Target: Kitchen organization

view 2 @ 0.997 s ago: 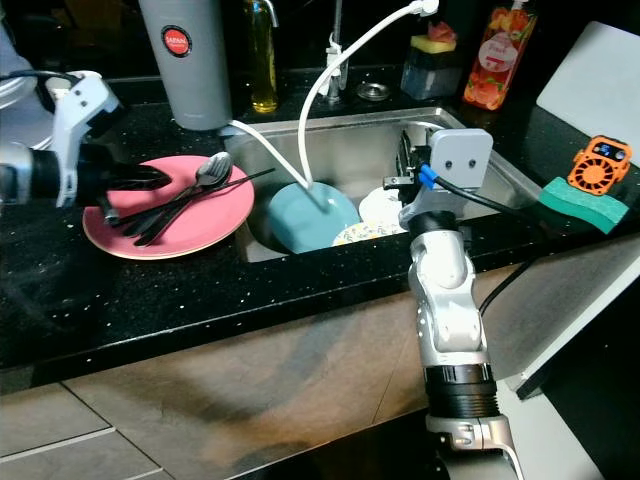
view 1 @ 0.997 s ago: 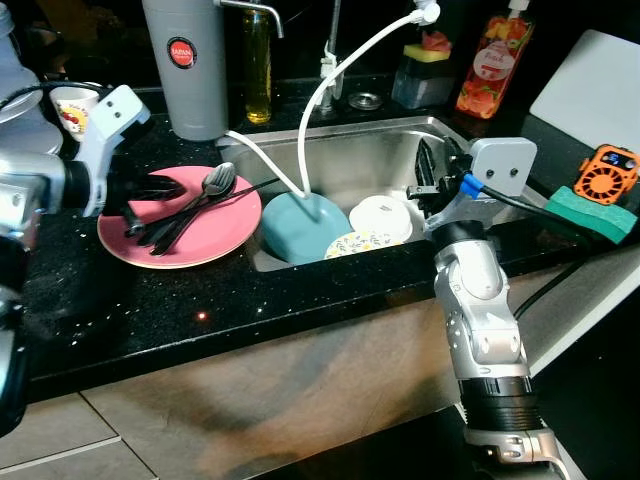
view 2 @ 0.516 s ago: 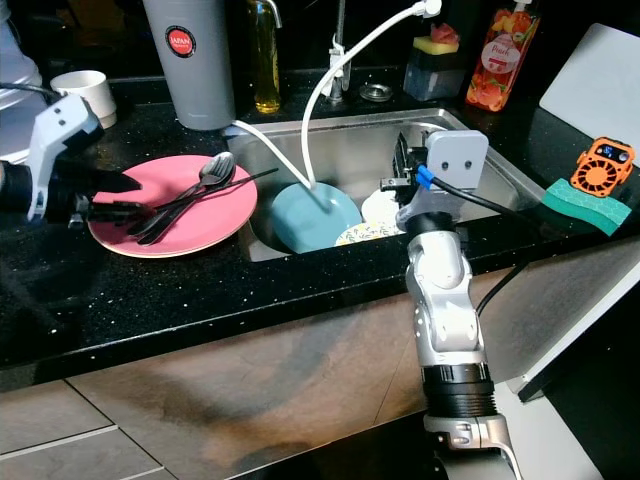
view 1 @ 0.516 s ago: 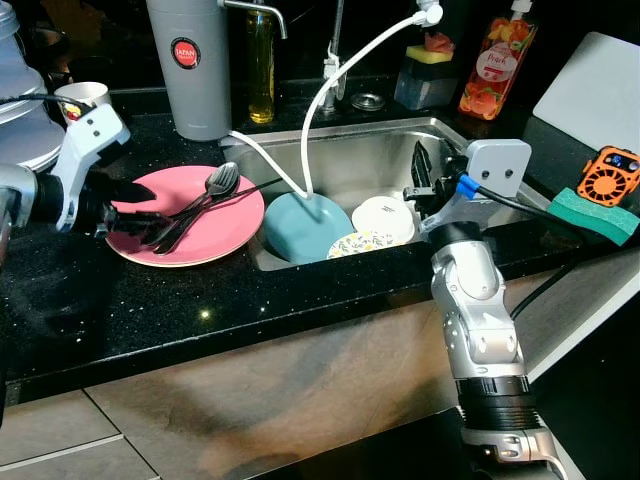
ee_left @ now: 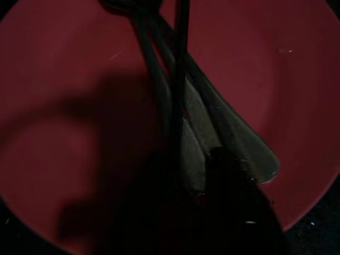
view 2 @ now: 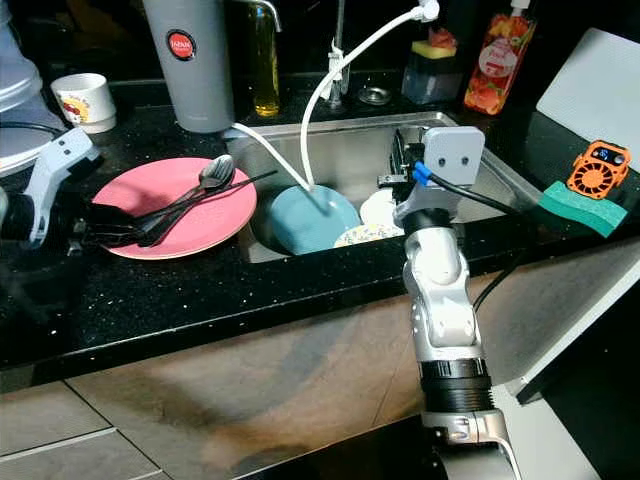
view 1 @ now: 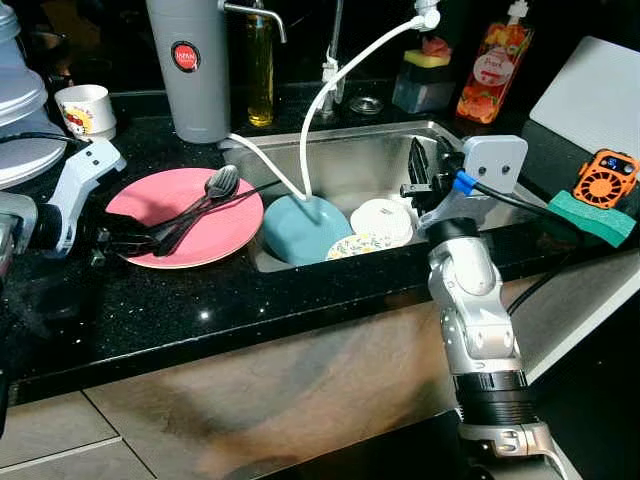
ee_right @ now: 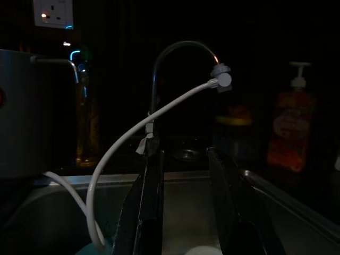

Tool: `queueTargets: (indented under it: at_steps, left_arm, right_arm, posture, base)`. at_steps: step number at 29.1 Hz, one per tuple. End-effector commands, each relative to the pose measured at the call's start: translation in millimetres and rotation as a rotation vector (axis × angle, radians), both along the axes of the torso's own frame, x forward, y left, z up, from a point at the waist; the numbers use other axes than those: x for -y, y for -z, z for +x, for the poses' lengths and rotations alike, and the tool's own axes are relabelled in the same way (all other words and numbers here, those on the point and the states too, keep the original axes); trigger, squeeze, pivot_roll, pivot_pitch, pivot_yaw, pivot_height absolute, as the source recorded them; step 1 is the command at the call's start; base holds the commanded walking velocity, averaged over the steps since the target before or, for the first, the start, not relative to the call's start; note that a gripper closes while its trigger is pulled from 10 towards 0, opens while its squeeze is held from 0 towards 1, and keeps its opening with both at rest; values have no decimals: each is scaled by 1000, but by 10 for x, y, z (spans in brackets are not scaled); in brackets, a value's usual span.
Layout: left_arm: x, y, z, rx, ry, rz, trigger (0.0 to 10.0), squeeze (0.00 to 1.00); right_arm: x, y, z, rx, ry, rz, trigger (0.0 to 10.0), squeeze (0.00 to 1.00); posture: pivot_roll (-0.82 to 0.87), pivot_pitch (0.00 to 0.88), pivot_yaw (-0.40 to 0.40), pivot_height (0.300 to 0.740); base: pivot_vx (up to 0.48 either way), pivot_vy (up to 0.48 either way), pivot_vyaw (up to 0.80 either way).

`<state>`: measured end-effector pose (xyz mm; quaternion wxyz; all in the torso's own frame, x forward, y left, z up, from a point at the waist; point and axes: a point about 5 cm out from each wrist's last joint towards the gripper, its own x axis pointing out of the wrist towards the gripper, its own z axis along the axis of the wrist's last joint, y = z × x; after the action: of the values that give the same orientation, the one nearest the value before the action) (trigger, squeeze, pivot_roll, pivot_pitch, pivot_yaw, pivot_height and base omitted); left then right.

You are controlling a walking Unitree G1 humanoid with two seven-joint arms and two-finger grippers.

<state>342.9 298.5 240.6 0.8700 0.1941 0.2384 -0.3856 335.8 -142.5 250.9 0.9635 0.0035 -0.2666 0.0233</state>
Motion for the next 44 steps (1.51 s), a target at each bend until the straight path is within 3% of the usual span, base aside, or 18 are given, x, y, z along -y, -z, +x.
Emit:
queueTargets:
  at_steps: [1,11,12,13,16,19,20,24,26,28,31,32,34,35,36,39,43,44]
  left_arm:
    - [39,140,-13,-59,15,1,0,0]
    - [106,-122,16,56,33,-86,0,0]
    - [120,-274,57,133,-1,-134,4118,0]
    - [118,-396,96,201,-40,-168,10000,0]
    - [107,-643,160,329,-116,-233,10000,0]
    - [101,-727,158,364,-118,-251,10000,0]
    - [110,-875,155,434,-121,-276,10000,0]
    - [253,-930,226,480,-126,-301,10000,0]
    - [518,-839,345,464,-115,-325,10000,0]
    - [630,-800,389,455,-110,-332,10000,0]
    - [1184,-680,519,458,-42,-390,10000,0]
    - [1184,-680,519,458,-42,-390,10000,0]
    - [1546,-622,553,466,11,-429,10000,0]
    - [1546,-622,553,466,11,-429,10000,0]
    - [1827,-583,619,489,-33,-477,10000,0]
    - [1971,-570,671,512,-110,-505,10000,0]
    - [2149,-520,714,575,-226,-449,10000,0]
    - [2174,-555,706,602,-236,-465,10000,404]
  right_arm:
    - [21,1,3,1,2,1,10000,0]
    - [-13,2,16,-1,-12,3,10000,0]
    - [-13,-3,19,0,-13,2,10000,0]
    - [-10,-3,19,-1,-12,2,10000,0]
    - [-7,-1,12,-1,-10,3,10000,0]
    - [-8,0,9,-1,-11,3,10000,0]
    - [-2,3,5,-2,-10,3,10000,0]
    - [2,9,8,-6,-10,3,10000,0]
    - [-18,-6,16,-2,-17,1,10000,0]
    - [-26,-14,17,1,-19,4,10000,0]
    - [-61,-56,19,14,-23,17,10000,0]
    - [-61,-56,19,14,-23,17,10000,0]
    - [-67,-77,12,22,-16,26,10000,0]
    - [-67,-77,12,22,-16,26,10000,0]
    - [-44,-97,1,29,-3,37,10000,0]
    - [-26,-107,-7,33,6,40,10000,0]
    - [22,-119,-20,37,32,46,10000,0]
    - [38,-124,-24,40,41,47,10000,0]
  posture:
    - [193,0,-34,740]
    - [202,0,-44,740]
    - [200,0,-43,740]
    - [199,0,-43,740]
    - [197,3,-44,740]
    - [191,2,-41,740]
    - [190,4,-43,740]
    - [196,5,-51,740]
    - [193,7,-46,740]
    - [193,7,-46,740]
    - [178,8,-40,740]
    - [178,8,-40,740]
    - [164,7,-37,740]
    - [164,7,-37,740]
    - [155,7,-34,740]
    - [142,8,-27,740]
    - [136,11,-24,740]
    - [135,11,-20,740]
  base:
    - [0,0,0]
    - [0,0,0]
    - [0,0,0]
    - [0,0,0]
    - [0,0,0]
    - [0,0,0]
    - [0,0,0]
    - [0,0,0]
    - [0,0,0]
    - [0,0,0]
    - [0,0,0]
    - [0,0,0]
    - [0,0,0]
    - [0,0,0]
    - [0,0,0]
    - [0,0,0]
    - [0,0,0]
    - [0,0,0]
